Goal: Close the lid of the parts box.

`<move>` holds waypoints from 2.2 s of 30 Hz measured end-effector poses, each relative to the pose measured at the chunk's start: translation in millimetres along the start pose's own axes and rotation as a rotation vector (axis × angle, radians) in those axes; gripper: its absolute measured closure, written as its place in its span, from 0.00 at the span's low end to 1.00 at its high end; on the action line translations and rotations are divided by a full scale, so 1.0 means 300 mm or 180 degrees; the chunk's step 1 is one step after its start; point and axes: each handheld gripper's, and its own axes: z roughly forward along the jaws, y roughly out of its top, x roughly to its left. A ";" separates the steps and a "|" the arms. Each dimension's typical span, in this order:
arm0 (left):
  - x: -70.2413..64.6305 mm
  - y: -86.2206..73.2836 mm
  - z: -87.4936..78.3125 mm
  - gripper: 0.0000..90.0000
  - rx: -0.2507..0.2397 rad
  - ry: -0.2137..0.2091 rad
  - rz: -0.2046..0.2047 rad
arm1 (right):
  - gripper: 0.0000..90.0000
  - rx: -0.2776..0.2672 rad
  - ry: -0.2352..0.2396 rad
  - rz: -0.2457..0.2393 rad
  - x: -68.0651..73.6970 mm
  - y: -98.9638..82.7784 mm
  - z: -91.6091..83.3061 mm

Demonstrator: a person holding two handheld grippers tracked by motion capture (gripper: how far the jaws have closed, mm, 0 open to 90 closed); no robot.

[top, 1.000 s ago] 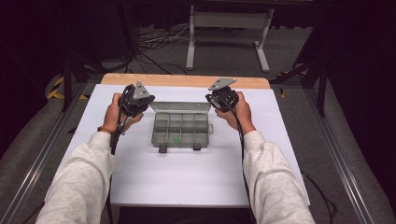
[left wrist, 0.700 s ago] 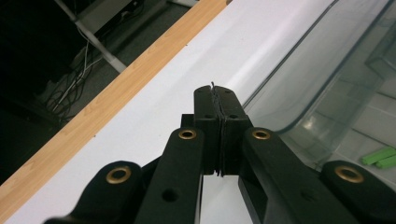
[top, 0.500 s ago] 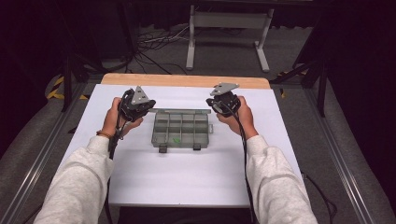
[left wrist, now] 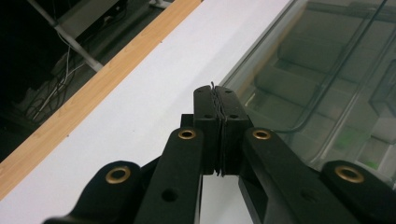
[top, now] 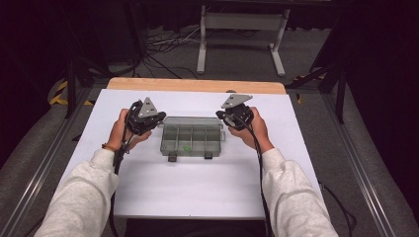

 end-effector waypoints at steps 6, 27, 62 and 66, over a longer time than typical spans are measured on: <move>-0.009 -0.010 0.004 0.98 0.0011 -0.0029 0.0027 | 1.00 0.0027 0.0053 -0.0026 0.015 -0.012 0.003; -0.041 -0.054 0.024 0.97 0.0049 -0.0128 0.0055 | 1.00 0.0115 0.0169 -0.0154 0.059 -0.038 0.005; -0.108 -0.098 0.023 0.98 0.0085 -0.0274 0.0223 | 1.00 0.0183 0.0329 -0.0236 0.142 -0.111 0.000; -0.119 -0.104 0.022 0.98 0.0078 -0.0261 0.0206 | 1.00 0.0171 0.0341 -0.0237 0.148 -0.117 -0.002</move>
